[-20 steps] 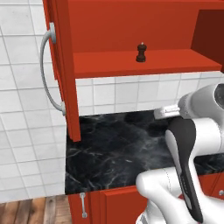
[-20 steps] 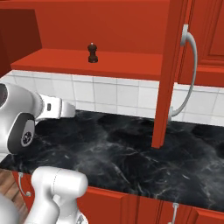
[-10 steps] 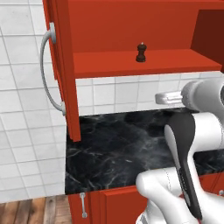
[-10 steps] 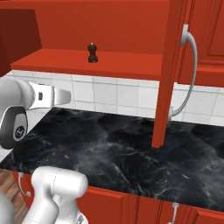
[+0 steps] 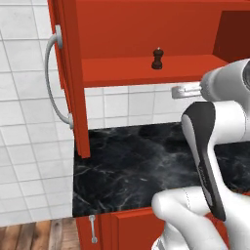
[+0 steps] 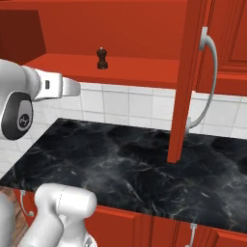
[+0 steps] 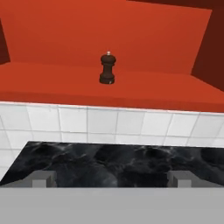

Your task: Take 2 condiments from the cabinet and move them on the counter near the stove.Make sure the condiments are lined up with each other, next to each other.

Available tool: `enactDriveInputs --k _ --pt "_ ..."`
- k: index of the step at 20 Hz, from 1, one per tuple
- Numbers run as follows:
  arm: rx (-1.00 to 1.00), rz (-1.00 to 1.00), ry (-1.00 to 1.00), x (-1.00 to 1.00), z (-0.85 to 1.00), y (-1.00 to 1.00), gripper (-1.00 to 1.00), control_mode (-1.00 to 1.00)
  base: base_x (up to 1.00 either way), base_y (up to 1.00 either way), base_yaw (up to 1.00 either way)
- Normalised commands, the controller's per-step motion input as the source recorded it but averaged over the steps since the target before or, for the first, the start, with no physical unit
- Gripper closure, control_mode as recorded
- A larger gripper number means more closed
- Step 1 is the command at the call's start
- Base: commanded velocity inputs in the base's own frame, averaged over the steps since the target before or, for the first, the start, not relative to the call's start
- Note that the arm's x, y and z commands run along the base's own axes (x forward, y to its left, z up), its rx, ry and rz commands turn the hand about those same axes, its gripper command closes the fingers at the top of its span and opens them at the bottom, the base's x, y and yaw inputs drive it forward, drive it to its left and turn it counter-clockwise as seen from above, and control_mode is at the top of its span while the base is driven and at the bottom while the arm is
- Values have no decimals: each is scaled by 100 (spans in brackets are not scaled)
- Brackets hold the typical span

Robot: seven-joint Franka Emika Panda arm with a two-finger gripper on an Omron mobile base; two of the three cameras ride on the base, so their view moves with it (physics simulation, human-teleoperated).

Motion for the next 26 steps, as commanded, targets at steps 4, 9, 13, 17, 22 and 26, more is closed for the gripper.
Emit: enactDriveInputs --k 4,9,13,17,22,26 --pt "1 0 2 42 2 0 -100 -100 0 0 0" --pt "2 0 0 51 0 0 -100 -100 0 0 0" --pt "9 0 0 53 0 -4 -100 -100 0 0 0" --pt "14 3 0 47 0 -9 -100 -100 0 0 0" --pt "11 4 -8 41 0 -8 -100 -100 0 0 0" --pt "2 5 -8 51 0 0 -100 -100 0 0 0"
